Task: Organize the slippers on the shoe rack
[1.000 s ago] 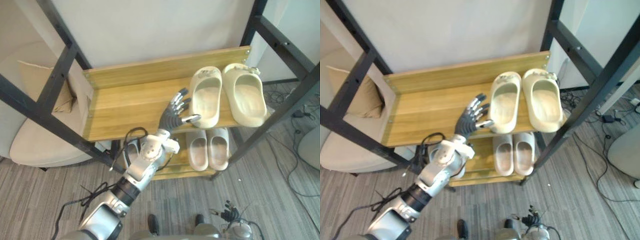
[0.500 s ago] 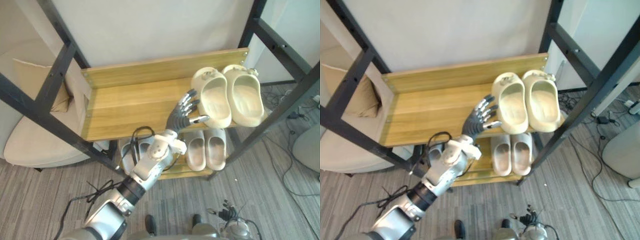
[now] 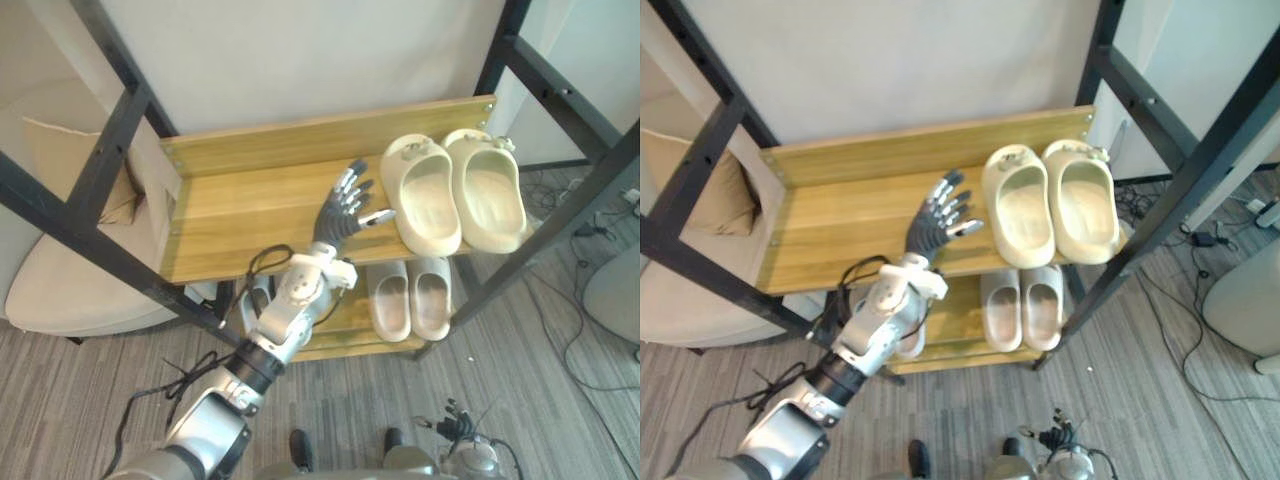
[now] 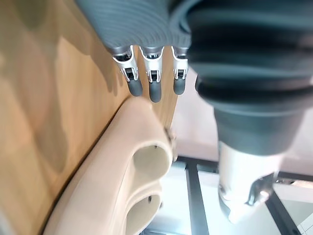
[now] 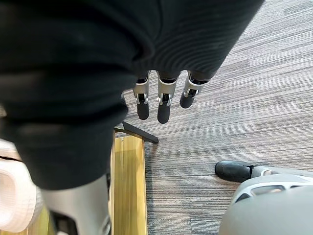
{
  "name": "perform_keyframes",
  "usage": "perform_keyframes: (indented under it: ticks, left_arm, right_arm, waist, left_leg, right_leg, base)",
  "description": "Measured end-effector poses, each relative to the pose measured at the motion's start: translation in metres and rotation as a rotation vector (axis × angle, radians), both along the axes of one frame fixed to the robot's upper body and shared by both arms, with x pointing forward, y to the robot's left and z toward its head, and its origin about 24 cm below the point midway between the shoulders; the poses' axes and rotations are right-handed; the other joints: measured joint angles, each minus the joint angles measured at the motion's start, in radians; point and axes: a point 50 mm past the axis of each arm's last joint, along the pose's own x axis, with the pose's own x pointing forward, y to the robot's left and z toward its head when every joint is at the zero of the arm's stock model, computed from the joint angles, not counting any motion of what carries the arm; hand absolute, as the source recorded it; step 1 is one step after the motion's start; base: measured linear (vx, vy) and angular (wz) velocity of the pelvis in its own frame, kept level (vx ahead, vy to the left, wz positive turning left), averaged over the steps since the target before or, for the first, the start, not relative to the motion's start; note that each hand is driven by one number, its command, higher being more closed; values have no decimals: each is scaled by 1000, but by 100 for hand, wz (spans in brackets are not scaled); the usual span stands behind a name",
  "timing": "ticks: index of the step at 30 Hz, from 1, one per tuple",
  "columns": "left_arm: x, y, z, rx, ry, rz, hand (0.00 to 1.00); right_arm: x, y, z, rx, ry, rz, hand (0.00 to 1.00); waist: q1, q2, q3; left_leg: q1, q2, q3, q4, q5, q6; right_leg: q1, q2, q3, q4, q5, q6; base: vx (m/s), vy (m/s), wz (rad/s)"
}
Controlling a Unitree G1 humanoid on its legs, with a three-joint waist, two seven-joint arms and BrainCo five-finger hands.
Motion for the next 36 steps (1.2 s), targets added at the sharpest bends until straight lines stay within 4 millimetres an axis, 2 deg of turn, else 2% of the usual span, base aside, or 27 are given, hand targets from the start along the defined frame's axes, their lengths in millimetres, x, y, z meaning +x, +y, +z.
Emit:
perform_keyframes:
  ticks: [3,7,10,12,21,24,28,33,34,36]
  left_arm:
    - [-3,4,12,-4,-53,-6,0]
    - [-20,0,39,-62,-174,-78,0]
    - [-37,-1,46,-106,-217,-147,0]
    - [-50,0,40,-126,-210,-190,0]
    - [-92,24,-10,-192,-24,-228,0]
    - [-107,36,-39,-177,96,-193,0]
    - [-126,42,-74,-158,258,-190,0]
    - [-147,59,-127,-111,494,-122,0]
    - [-159,67,-147,-80,580,-96,0]
    - [-165,72,-159,-46,628,-82,0]
  right_arm:
    - [0,0,0,5,0,4,0]
    - [-2,-1,-1,15,9,15,0]
    - [-1,-1,-1,17,10,18,0]
    - [-2,-2,-1,16,14,19,0]
    - [-20,-8,-9,11,99,37,0]
    - [-19,-6,-9,1,109,86,0]
    - [-22,-6,-11,-2,126,99,0]
    - [-19,-5,-10,-14,127,128,0]
    - [-18,-5,-10,-13,124,129,0]
    - [-18,-5,-10,-12,123,130,0]
  waist:
    - [9,0,0]
    - [36,1,-4]
    - [39,3,-7]
    - [43,5,-11]
    - [98,13,-61]
    - [103,13,-76]
    - [136,5,-88]
    - [147,1,-92]
    - [149,0,-91]
    - [152,-1,-91]
  left_leg:
    - [-2,-1,-10,0,3,0]
    - [-20,-4,-22,0,10,2]
    - [-24,-7,-35,0,11,3]
    - [-23,-9,-36,0,11,3]
    - [-6,-9,-69,0,11,3]
    - [-9,-10,-91,0,12,3]
    - [-12,-10,-109,0,13,2]
    - [-19,-13,-118,0,15,0]
    - [-21,-13,-120,0,15,0]
    - [-22,-13,-122,0,15,0]
  right_leg:
    - [9,-1,-21,0,0,0]
    - [1,-4,-28,0,-1,0]
    - [3,-5,-35,1,-2,1]
    - [6,-5,-37,1,-3,2]
    - [12,-10,-67,63,-50,1]
    - [11,-9,-82,63,-55,-1]
    - [13,-7,-95,65,-61,-2]
    - [12,-5,-103,64,-64,-1]
    - [12,-5,-106,62,-64,-1]
    - [13,-5,-108,62,-64,0]
  base:
    - [-10,-7,13]
    - [-13,-6,9]
    - [-8,-10,11]
    - [-8,-10,6]
    - [-9,-14,11]
    - [-29,-17,14]
    - [-6,-17,9]
    - [6,-12,7]
    - [11,-8,4]
    - [5,-9,4]
